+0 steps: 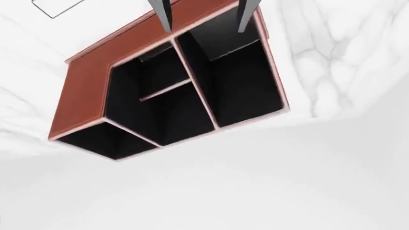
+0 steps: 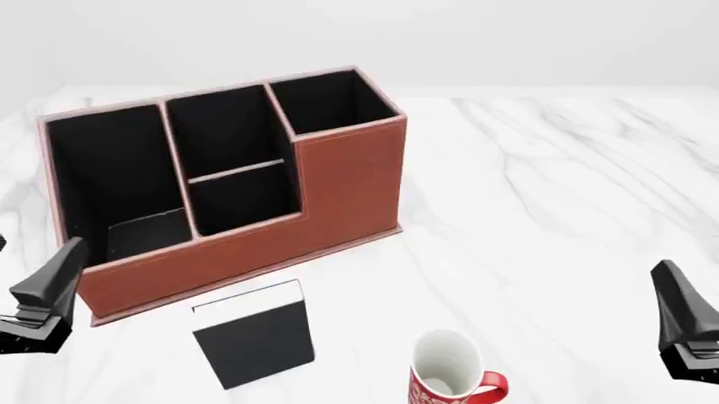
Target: Pick up the book and place it in the front compartment of the caddy.
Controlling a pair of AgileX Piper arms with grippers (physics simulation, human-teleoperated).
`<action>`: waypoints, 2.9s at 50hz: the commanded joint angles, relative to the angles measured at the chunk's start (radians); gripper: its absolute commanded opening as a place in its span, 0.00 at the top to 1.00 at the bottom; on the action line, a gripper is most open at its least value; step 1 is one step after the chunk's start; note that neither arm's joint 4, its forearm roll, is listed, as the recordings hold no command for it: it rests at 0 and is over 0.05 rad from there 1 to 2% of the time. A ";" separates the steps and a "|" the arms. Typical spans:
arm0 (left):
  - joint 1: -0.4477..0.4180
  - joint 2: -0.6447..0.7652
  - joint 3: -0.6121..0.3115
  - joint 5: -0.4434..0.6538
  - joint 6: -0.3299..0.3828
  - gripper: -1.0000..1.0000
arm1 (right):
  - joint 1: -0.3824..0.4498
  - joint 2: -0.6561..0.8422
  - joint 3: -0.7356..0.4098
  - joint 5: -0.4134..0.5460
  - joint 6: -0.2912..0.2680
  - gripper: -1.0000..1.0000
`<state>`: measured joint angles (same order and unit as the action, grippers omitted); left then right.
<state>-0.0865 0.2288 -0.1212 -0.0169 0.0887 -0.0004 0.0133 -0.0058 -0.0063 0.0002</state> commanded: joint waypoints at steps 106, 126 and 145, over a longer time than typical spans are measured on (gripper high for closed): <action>-0.452 0.974 -0.930 1.026 0.365 0.00 | 0.000 0.003 0.000 -0.004 0.000 0.00; -0.614 1.037 -0.869 0.971 0.263 0.00 | 0.000 0.004 0.000 -0.004 0.000 0.00; -0.646 1.065 -0.823 0.933 0.237 0.00 | 0.000 0.003 0.000 -0.003 0.000 0.00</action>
<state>-0.7128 1.2788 -0.9707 0.9386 0.3419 -0.0003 0.0175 -0.0063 -0.0100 0.0006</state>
